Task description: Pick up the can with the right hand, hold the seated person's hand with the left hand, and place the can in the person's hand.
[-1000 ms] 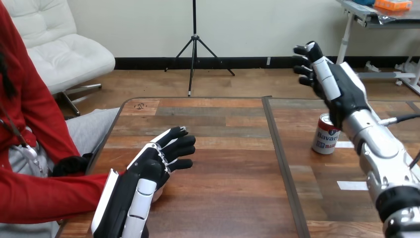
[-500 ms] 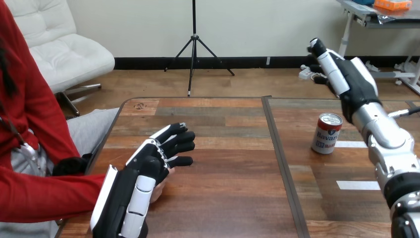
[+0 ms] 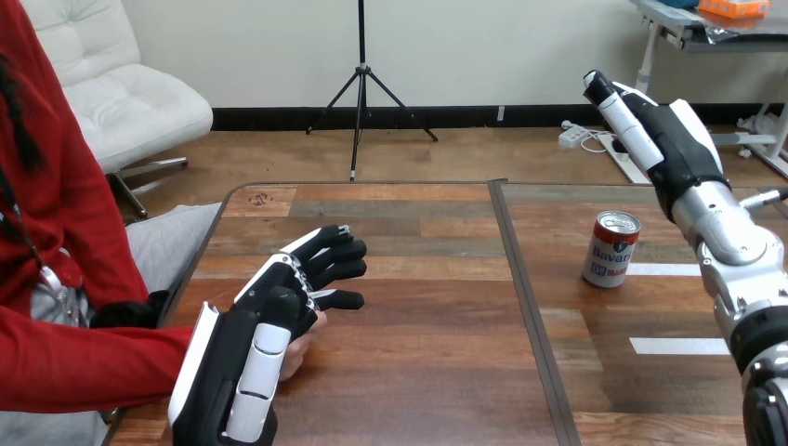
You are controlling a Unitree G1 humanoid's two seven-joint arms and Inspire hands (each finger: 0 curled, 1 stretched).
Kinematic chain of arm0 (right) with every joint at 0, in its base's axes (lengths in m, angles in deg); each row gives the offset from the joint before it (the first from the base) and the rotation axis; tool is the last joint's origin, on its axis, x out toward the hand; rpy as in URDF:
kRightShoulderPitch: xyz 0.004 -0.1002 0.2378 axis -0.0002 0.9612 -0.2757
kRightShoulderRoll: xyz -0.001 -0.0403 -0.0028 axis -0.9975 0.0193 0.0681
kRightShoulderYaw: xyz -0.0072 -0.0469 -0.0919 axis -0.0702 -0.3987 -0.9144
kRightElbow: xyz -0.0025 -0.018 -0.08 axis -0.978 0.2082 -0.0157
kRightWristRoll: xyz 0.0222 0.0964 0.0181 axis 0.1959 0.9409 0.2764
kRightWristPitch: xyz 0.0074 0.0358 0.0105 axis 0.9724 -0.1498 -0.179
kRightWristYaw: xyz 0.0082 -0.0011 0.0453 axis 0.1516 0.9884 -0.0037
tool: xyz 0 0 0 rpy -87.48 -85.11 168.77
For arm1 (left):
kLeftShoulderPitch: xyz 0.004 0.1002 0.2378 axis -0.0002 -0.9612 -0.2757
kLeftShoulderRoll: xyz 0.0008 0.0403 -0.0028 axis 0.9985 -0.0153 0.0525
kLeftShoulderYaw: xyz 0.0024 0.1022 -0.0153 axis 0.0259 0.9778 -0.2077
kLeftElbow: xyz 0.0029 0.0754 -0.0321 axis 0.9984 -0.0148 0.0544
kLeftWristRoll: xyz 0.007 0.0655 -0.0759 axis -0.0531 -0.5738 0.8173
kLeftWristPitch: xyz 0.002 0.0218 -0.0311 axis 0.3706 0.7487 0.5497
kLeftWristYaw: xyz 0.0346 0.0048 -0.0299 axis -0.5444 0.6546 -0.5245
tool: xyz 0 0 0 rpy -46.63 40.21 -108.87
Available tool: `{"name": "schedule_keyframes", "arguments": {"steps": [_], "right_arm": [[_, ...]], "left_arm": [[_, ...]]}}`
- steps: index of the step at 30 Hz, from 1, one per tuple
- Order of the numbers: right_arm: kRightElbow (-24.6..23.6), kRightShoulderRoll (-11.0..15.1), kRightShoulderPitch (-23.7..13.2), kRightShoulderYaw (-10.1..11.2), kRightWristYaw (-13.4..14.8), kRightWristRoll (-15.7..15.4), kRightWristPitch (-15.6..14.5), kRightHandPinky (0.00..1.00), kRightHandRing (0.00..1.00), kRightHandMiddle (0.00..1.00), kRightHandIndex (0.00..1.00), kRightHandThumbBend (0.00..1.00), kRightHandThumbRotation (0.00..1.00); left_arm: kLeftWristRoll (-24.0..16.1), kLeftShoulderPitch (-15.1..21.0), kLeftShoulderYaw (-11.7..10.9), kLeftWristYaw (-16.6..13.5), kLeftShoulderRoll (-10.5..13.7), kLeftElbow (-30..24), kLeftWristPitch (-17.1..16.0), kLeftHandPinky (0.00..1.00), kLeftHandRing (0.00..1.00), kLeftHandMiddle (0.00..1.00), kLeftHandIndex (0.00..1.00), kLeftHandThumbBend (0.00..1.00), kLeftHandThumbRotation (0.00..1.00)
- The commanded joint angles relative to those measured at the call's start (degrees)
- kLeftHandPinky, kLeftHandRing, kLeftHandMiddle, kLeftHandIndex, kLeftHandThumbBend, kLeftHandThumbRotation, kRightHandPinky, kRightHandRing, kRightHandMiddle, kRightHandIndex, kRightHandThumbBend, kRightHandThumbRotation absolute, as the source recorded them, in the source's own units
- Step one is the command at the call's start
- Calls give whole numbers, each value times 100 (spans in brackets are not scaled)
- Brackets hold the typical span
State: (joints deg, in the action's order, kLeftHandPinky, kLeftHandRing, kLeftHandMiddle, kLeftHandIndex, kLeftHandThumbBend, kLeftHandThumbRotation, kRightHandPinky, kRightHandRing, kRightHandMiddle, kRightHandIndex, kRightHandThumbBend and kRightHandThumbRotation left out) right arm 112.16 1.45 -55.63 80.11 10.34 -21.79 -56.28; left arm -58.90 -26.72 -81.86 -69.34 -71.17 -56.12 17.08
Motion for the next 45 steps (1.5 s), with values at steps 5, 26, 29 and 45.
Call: {"name": "schedule_keyframes", "arguments": {"steps": [5, 26, 29, 45], "right_arm": [[119, 158, -873, -108, 246, -232, -275, 88, 92, 91, 91, 82, 100], [268, 238, -933, -388, 482, -707, -1151, 85, 92, 94, 93, 94, 95], [256, 256, -888, -470, 499, -785, -1126, 84, 92, 94, 94, 93, 89], [319, 221, -737, -522, 621, -871, -1270, 74, 84, 88, 90, 100, 58]], "left_arm": [[-83, 359, -127, 9, -54, -84, -213, 65, 76, 77, 78, 60, 100], [-2, 299, -87, 72, -65, -77, -254, 64, 75, 76, 77, 58, 100], [6, 293, -83, 78, -73, -83, -234, 64, 75, 76, 77, 59, 100], [-23, 267, -77, 78, -93, -112, -263, 64, 74, 75, 75, 57, 100]]}}
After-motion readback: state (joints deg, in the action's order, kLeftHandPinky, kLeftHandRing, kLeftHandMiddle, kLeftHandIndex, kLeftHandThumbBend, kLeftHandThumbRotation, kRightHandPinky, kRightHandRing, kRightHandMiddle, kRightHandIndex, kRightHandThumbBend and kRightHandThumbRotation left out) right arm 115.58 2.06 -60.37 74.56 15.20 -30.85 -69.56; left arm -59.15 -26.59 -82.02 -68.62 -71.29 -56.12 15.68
